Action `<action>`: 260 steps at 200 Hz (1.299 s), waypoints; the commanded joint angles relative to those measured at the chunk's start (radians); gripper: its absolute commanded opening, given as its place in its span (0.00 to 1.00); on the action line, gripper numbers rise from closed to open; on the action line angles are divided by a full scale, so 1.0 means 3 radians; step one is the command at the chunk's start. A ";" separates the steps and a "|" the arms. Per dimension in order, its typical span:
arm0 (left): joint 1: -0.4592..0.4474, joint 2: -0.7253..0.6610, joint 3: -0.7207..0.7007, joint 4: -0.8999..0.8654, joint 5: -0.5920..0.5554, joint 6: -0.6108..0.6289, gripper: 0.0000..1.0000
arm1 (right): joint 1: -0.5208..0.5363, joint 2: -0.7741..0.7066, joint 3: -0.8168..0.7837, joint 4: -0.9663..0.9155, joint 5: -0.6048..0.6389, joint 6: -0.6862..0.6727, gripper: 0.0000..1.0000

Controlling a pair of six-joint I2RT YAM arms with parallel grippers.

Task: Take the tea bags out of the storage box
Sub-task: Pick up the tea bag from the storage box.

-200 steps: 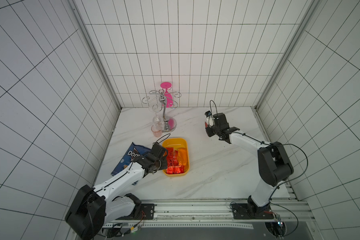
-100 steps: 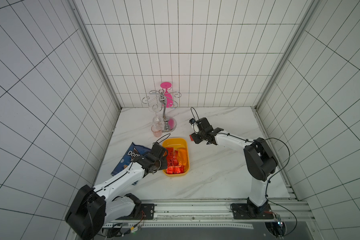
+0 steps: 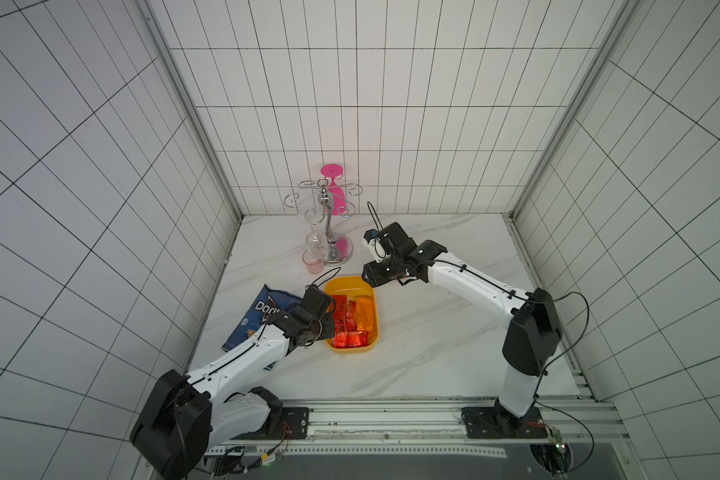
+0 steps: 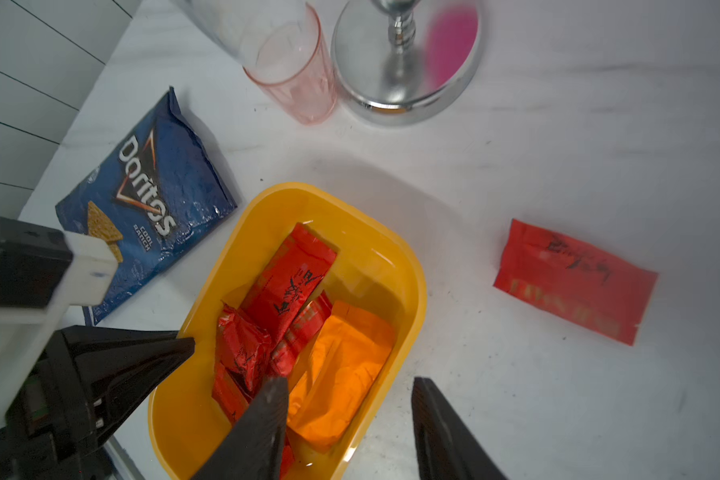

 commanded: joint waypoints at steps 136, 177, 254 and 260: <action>0.0015 -0.0026 -0.0066 0.0044 -0.0067 0.0000 0.00 | 0.0361 0.1685 0.1746 -0.1438 0.0698 0.0237 0.55; 0.0015 -0.0020 -0.0059 0.0045 -0.0067 -0.0001 0.00 | 0.0422 0.1861 0.1906 -0.1594 0.0754 0.0169 0.51; 0.0015 -0.0014 -0.0063 0.0044 -0.0067 -0.0002 0.00 | 0.0423 0.1694 0.2075 -0.1613 0.0767 0.0145 0.07; 0.0015 -0.0016 -0.0059 0.0045 -0.0067 0.0000 0.00 | 0.0423 0.1664 0.2099 -0.1610 0.0761 0.0143 0.05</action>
